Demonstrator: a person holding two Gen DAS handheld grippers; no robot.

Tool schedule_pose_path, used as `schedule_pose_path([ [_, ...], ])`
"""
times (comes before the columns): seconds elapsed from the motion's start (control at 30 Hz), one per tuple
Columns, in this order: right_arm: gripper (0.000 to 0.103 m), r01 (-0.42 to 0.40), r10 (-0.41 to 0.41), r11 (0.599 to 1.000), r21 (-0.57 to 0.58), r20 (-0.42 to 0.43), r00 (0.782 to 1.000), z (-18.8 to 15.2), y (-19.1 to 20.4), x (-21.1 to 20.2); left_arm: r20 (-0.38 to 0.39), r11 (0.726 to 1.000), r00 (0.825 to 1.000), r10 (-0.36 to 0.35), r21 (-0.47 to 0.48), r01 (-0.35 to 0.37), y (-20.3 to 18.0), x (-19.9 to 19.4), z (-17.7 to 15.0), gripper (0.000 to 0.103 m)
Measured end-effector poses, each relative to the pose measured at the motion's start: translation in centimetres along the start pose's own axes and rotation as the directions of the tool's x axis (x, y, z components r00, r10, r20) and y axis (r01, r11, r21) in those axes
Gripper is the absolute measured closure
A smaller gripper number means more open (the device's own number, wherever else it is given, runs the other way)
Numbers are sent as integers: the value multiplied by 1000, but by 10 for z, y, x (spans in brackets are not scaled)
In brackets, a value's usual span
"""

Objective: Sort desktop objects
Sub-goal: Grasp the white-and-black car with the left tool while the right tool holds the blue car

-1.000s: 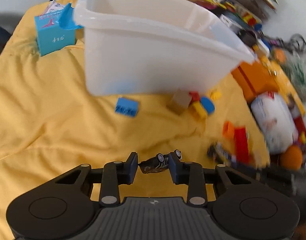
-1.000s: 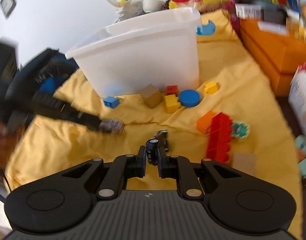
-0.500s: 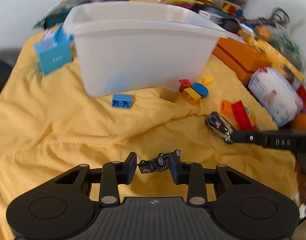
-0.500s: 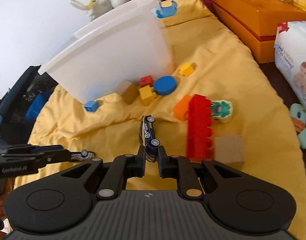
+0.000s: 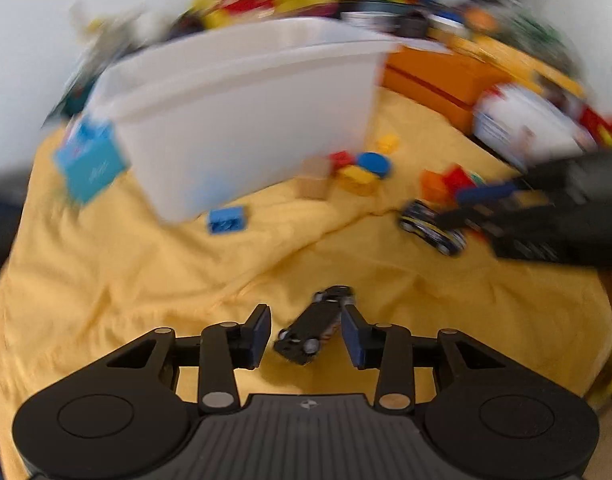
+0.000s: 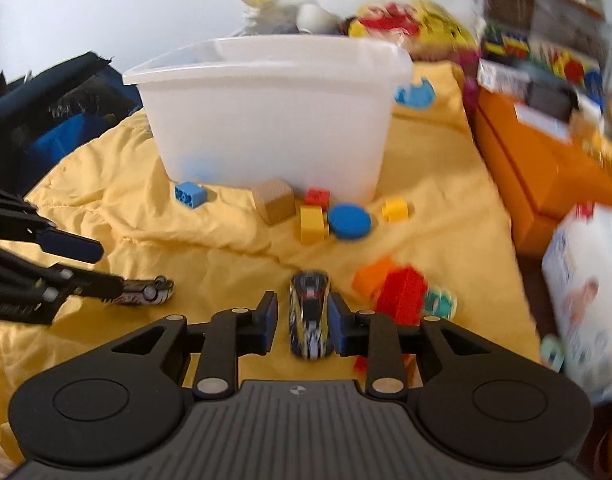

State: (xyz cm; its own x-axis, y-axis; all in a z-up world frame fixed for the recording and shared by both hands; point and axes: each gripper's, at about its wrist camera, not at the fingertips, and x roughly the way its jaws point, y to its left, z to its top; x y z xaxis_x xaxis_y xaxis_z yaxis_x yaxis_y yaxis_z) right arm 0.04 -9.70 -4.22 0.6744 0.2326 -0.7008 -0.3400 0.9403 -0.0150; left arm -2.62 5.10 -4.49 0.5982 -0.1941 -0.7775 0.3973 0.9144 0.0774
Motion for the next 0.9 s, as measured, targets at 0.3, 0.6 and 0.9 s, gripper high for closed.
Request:
schedule_pose_path([
  [0.3,70,-22,24,998,55,-40,999,0,-5,14,-123,969,992,-20,242,50,-1,43,7,80],
  [0.6,68,-5,9,997,80,-48,999,0,-15,18,98,717,905,-413,-578,390,75,50,1,83],
  [0.9,53,-32,38,996,79,-66,997,-1,-12,24,8,837,992,-123,-536,108,64,35,-10,49],
])
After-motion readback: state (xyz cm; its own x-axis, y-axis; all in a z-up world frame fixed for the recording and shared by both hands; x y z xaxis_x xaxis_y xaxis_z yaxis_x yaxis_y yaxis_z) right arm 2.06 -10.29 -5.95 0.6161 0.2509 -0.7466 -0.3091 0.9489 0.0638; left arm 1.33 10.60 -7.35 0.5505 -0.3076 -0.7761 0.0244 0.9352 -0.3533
